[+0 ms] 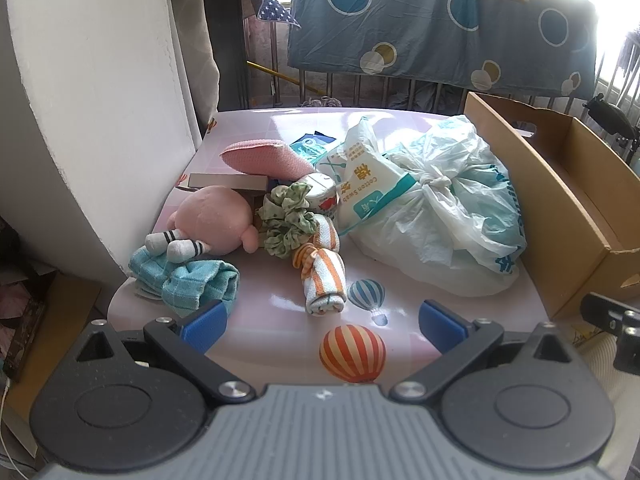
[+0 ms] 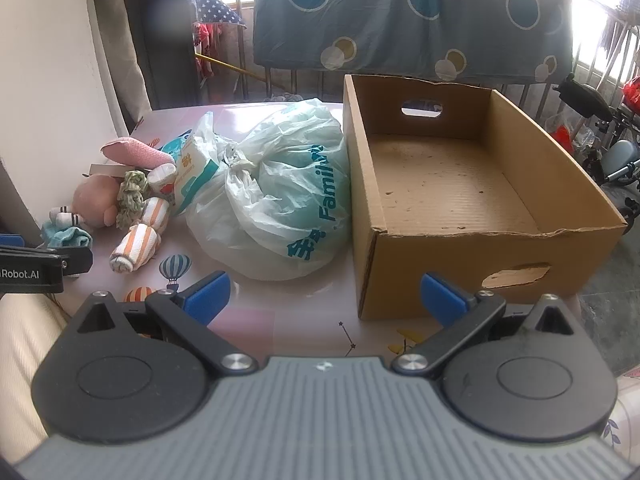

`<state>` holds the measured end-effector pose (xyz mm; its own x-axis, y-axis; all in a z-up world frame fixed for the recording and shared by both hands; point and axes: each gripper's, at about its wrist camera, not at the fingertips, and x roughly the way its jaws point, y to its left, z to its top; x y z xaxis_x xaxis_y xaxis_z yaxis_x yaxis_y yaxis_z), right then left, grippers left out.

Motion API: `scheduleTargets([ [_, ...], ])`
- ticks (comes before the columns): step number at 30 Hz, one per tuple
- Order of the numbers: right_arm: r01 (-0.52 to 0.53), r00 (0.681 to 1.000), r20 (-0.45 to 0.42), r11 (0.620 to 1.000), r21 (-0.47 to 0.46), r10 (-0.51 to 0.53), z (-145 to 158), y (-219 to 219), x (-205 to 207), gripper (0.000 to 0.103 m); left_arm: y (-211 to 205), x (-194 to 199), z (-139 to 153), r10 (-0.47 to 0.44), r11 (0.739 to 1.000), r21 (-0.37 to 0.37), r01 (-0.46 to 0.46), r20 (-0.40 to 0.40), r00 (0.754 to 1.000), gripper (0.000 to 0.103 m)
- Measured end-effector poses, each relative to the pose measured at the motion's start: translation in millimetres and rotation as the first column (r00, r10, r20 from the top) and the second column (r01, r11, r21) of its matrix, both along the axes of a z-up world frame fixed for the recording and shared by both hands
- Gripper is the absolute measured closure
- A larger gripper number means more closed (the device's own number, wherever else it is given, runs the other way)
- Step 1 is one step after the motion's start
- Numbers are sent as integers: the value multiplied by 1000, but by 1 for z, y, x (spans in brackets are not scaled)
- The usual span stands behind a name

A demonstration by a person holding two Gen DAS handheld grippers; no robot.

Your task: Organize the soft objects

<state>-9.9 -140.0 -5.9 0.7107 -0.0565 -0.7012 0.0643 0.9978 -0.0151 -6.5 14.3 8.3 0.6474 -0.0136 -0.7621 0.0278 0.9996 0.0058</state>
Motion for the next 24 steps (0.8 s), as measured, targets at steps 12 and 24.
scheduleTargets([
  [12, 0, 1000, 1, 1000, 1, 0, 0, 0, 0, 1, -2, 0, 0, 0, 1000, 1, 0, 0, 1000, 0],
  [24, 1, 1000, 11, 1000, 25, -2, 0, -3, -1, 1, -2, 0, 0, 2, 1000, 9, -2, -4, 1000, 0],
])
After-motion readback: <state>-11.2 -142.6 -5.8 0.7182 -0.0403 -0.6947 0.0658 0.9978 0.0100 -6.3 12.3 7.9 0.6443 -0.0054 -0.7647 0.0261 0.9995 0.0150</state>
